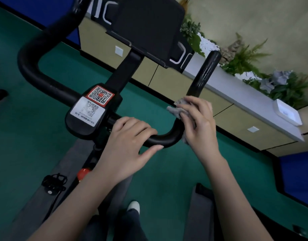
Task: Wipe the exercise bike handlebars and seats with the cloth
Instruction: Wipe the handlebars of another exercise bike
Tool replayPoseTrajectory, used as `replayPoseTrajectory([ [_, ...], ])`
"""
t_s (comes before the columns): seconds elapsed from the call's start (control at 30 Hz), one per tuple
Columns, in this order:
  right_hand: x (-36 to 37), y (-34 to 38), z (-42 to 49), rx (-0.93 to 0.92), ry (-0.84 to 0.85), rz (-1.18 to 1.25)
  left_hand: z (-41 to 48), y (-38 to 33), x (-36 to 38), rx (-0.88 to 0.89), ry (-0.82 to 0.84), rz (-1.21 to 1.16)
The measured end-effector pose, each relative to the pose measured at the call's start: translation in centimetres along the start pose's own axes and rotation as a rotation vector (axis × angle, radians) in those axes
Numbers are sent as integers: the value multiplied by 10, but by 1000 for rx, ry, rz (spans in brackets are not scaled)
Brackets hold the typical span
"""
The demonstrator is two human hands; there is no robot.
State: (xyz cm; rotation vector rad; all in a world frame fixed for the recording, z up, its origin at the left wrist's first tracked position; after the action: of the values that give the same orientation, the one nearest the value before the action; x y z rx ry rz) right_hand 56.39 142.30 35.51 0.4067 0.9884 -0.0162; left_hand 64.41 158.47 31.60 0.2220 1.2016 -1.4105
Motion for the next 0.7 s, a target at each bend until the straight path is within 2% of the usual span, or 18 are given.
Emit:
replayPoseTrajectory([
  [0.1, -6, 2, -1, -59, -41, 31, 0, 0, 0, -6, -9, 14],
  [0.17, -5, 9, -2, -121, -3, 98, 0, -1, 0, -19, -18, 26],
  [0.3, -2, 15, 1, -249, 244, 162, 1, -9, 3, -64, -46, 48],
  [0.47, -1, 1, 33, -275, 399, 1, 2, -19, 11, -129, -110, 73],
  [0.57, 6, 3, 47, -260, 597, -36, 1, -24, 16, -156, -147, 68],
  [0.7, 15, 13, 63, -381, 957, -56, 3, -27, 19, -193, -183, 46],
])
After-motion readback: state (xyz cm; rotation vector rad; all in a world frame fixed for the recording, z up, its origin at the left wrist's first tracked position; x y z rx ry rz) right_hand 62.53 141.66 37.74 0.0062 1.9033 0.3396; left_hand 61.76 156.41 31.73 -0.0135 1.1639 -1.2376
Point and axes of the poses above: each hand's wrist, its own z-axis towards the middle knuckle, its own x-axis out of the palm, y = z × x, the point moved 4 cm from there along z, towards the middle knuckle, and after that the axes turned 1 degree about -x, right-handed, at the moved point
